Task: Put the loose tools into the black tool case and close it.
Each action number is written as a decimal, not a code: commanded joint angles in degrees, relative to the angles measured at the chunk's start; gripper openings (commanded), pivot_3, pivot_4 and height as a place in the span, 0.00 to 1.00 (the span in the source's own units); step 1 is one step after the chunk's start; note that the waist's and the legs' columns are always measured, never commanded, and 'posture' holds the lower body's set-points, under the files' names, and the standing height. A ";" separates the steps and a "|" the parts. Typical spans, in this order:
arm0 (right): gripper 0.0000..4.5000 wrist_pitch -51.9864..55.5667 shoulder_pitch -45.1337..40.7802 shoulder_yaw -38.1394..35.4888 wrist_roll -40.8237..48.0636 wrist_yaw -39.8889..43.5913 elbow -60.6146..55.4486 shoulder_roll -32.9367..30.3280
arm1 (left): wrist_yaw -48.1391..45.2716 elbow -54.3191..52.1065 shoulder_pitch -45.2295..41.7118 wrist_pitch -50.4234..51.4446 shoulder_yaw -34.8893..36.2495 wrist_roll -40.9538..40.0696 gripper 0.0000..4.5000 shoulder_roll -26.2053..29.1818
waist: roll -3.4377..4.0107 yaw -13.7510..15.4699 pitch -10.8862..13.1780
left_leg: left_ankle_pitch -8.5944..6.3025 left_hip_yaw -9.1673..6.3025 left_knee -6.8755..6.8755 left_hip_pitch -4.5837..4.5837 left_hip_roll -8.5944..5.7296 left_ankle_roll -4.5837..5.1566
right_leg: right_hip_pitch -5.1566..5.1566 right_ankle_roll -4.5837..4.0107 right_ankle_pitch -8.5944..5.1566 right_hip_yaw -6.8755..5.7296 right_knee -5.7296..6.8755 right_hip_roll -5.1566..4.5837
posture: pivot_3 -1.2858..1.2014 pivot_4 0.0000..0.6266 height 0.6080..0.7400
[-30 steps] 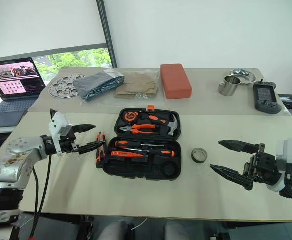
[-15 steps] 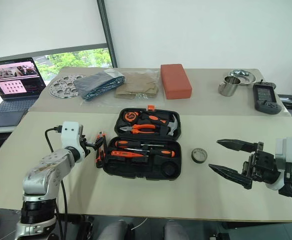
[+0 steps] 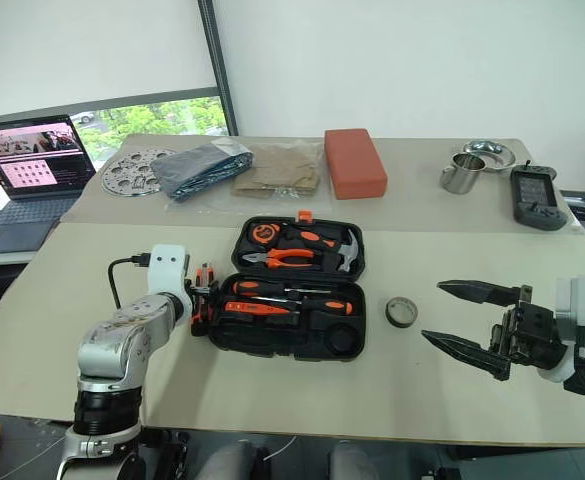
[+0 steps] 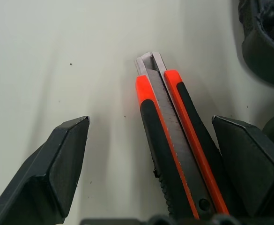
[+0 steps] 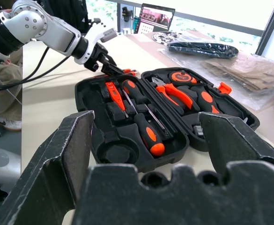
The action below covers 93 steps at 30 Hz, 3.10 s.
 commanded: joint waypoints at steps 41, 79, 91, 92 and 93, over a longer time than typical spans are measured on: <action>0.92 0.09 1.12 -1.89 1.61 -2.75 -3.97 -0.51 | -34.48 4.01 -5.82 -26.45 1.81 -7.78 0.34 17.12 | -0.11 0.29 0.08 | 0.07 -0.13 -0.24 -0.04 -0.06 -0.15 | -0.20 -0.01 0.00 -0.03 -0.12 0.00 | 0.52 0.24 1.00; 0.92 -0.62 5.26 -2.97 2.49 -1.09 -9.09 -0.70 | -69.78 11.29 -9.70 -54.89 -28.51 7.52 0.34 26.65 | 0.21 0.83 0.06 | 0.02 -0.16 -0.32 -0.21 -0.02 -0.03 | -0.11 0.00 -0.02 0.04 -0.47 0.20 | 0.52 0.24 1.00; 0.92 -0.85 5.74 -3.56 2.71 -2.19 -9.52 -0.52 | -72.61 14.68 -15.59 -50.20 -34.38 11.60 0.34 23.37 | 0.22 0.85 0.05 | 0.03 -0.17 -0.21 -0.24 -0.11 -0.02 | -0.09 0.00 -0.04 0.14 -0.18 0.33 | 0.52 0.24 1.00; 0.92 -0.88 5.81 -3.61 2.70 -2.25 -9.55 -0.48 | -72.95 13.95 -15.34 -48.95 -34.65 11.42 0.34 23.45 | 0.22 0.85 0.05 | 0.03 -0.17 -0.17 -0.23 -0.11 -0.02 | -0.09 0.00 -0.04 0.14 -0.17 0.34 | 0.52 0.24 1.00; 0.92 -0.91 5.89 -3.69 2.70 -2.29 -9.56 -0.43 | -73.38 13.17 -15.08 -47.81 -34.95 11.23 0.34 23.62 | 0.22 0.83 0.05 | 0.03 -0.18 -0.12 -0.21 -0.11 -0.02 | -0.09 0.00 -0.05 0.14 -0.15 0.34 | 0.52 0.24 1.00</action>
